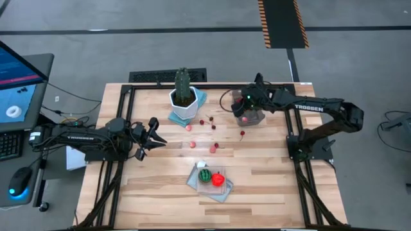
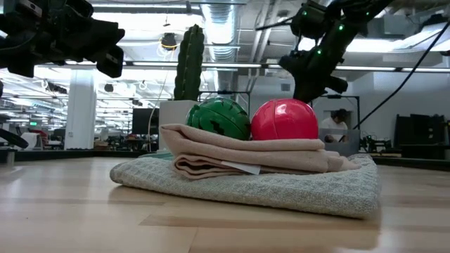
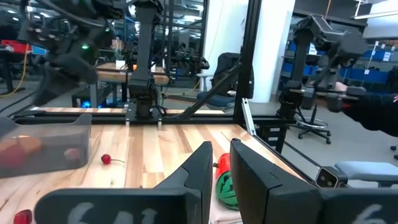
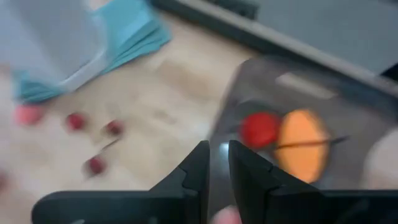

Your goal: Pick and placing Produce into tupperware

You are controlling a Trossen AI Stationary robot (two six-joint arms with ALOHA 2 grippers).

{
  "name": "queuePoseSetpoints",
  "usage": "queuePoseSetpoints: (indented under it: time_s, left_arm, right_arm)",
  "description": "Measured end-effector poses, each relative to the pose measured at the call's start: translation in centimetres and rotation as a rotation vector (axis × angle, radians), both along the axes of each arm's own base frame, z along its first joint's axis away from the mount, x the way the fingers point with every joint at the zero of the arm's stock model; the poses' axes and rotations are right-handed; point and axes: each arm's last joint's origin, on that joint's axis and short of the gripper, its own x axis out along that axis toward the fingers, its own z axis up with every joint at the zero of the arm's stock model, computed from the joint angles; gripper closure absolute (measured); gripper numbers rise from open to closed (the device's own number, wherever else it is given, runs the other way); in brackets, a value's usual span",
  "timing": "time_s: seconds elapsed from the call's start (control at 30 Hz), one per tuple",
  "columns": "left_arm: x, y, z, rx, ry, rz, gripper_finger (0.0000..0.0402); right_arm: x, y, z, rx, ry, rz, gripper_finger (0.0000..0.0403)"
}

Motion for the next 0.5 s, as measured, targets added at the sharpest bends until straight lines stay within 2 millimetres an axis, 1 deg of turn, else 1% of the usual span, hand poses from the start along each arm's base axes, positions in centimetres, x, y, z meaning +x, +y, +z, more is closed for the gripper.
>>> queuePoseSetpoints:
  time_s: [0.17, 0.3, 0.4, 0.5]
  left_arm:
    - [0.0, 0.0, -0.1, -0.001, 0.008, 0.000, 0.0357]
    - [0.0, 0.0, -0.1, -0.002, 0.013, 0.000, 0.0357]
    - [0.0, 0.0, -0.1, -0.006, 0.015, 0.000, 0.0357]
    - [0.0, 0.0, -0.1, -0.006, 0.016, 0.000, 0.0357]
  right_arm:
    - [0.9, 3.2, 0.1, 0.105, -0.015, 0.038, 0.0317]
    - [1.7, 6.5, 1.1, 0.143, -0.037, 0.066, 0.0326]
    - [1.8, 9.0, 1.7, 0.168, -0.038, 0.050, 0.0338]
    - [1.7, 11.2, 1.5, 0.178, -0.041, 0.024, 0.0349]
